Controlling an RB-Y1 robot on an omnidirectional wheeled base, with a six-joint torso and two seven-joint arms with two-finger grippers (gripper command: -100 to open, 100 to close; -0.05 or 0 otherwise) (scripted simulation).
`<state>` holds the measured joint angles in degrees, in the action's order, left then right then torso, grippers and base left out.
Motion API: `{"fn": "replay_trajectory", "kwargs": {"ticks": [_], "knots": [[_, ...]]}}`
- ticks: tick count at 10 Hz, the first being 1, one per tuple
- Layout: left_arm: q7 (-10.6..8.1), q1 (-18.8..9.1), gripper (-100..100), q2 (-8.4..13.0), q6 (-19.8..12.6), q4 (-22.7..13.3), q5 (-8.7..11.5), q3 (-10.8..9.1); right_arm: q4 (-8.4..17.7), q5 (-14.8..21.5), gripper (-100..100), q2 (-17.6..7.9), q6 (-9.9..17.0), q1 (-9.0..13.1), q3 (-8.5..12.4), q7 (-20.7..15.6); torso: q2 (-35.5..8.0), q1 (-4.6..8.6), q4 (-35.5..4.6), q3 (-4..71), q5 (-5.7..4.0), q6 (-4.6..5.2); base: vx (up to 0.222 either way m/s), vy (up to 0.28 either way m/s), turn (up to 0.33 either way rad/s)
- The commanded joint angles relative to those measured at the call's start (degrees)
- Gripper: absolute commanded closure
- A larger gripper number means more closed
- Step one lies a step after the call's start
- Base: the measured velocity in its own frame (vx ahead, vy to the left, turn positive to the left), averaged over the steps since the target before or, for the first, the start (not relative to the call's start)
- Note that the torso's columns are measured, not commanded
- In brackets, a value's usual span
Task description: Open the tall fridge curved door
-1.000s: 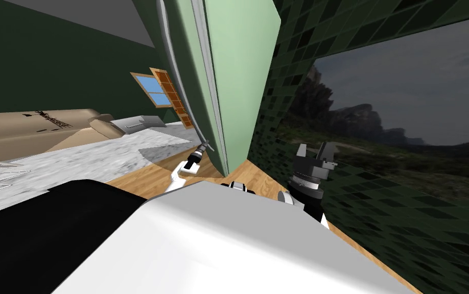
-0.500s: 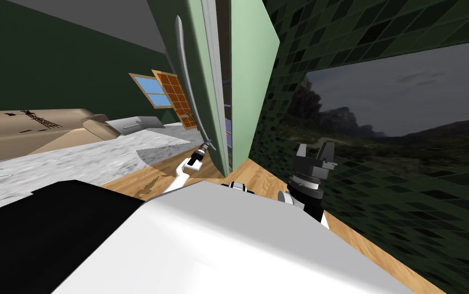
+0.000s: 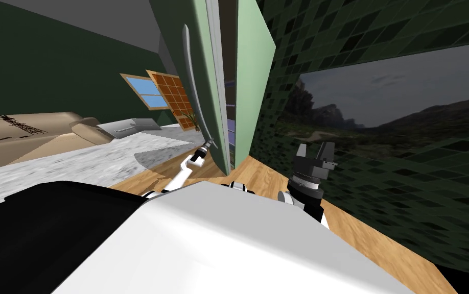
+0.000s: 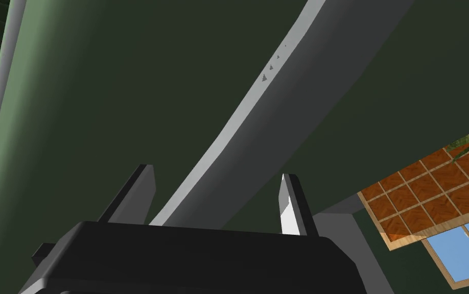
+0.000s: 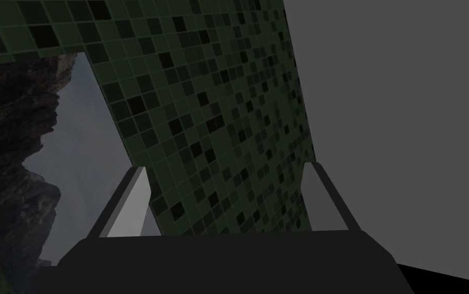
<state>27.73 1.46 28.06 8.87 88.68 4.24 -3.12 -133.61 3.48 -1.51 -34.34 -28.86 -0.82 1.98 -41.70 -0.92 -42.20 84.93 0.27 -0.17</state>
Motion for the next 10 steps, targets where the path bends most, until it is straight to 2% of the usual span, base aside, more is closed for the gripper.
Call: {"fn": "replay_trajectory", "kwargs": {"ticks": [1,3,4,5,6,7,8,9,10], "knots": [[1.81,-4.5,100,2.0,0.7,-4.7,3.8,1.48,0.0,0.0,0,0.0,0.0,0.0,0.0,0.0,-0.1,0.05,0.0,-0.1,-0.01,0.07,-0.267,0.209,-0.090],[1.81,-4.7,100,2.0,0.7,-5.9,3.8,1.48,0.0,0.0,0,0.0,0.0,0.0,0.0,0.0,0.1,0.57,0.0,0.0,-0.16,-0.01,-0.104,0.082,0.021],[3.40,-7.3,100,3.8,1.6,-8.3,6.5,3.31,0.0,0.0,0,0.0,0.0,0.0,0.0,0.0,0.5,0.83,0.2,0.3,-0.25,0.12,-0.181,0.111,-0.126],[3.40,-8.5,100,3.8,1.6,-10.3,7.0,3.31,0.0,0.0,0,0.0,0.0,0.0,0.0,0.0,0.1,0.52,0.1,0.1,-0.18,0.28,-0.196,0.154,-0.158],[4.99,-10.5,100,5.6,2.6,-12.1,9.1,5.14,0.0,0.0,0,0.0,0.0,0.0,0.0,0.0,-0.1,0.29,0.1,0.0,-0.08,0.09,-0.218,0.178,-0.186],[4.99,-12.2,100,5.6,2.6,-14.0,10.1,5.14,0.0,0.0,0,0.0,0.0,0.0,0.0,0.0,-0.2,0.17,0.0,-0.1,-0.07,0.08,-0.264,0.207,-0.102],[4.99,-12.4,100,5.6,2.6,-14.8,10.1,5.14,0.0,0.0,0,0.0,0.0,0.0,0.0,0.0,-0.4,0.15,-0.1,-0.2,-0.11,-0.10,-0.168,0.125,0.004],[6.58,-15.1,100,7.3,3.5,-17.4,12.6,6.97,0.0,0.0,0,0.0,0.0,0.0,0.0,0.0,0.0,0.46,-0.1,0.0,-0.21,-0.11,-0.215,0.145,-0.112],[6.58,-16.2,100,7.3,3.5,-19.2,13.3,6.97,0.0,0.0,0,0.0,0.0,0.0,0.0,0.0,-0.1,0.46,-0.2,0.0,-0.29,0.08,-0.220,0.143,-0.111]]}}
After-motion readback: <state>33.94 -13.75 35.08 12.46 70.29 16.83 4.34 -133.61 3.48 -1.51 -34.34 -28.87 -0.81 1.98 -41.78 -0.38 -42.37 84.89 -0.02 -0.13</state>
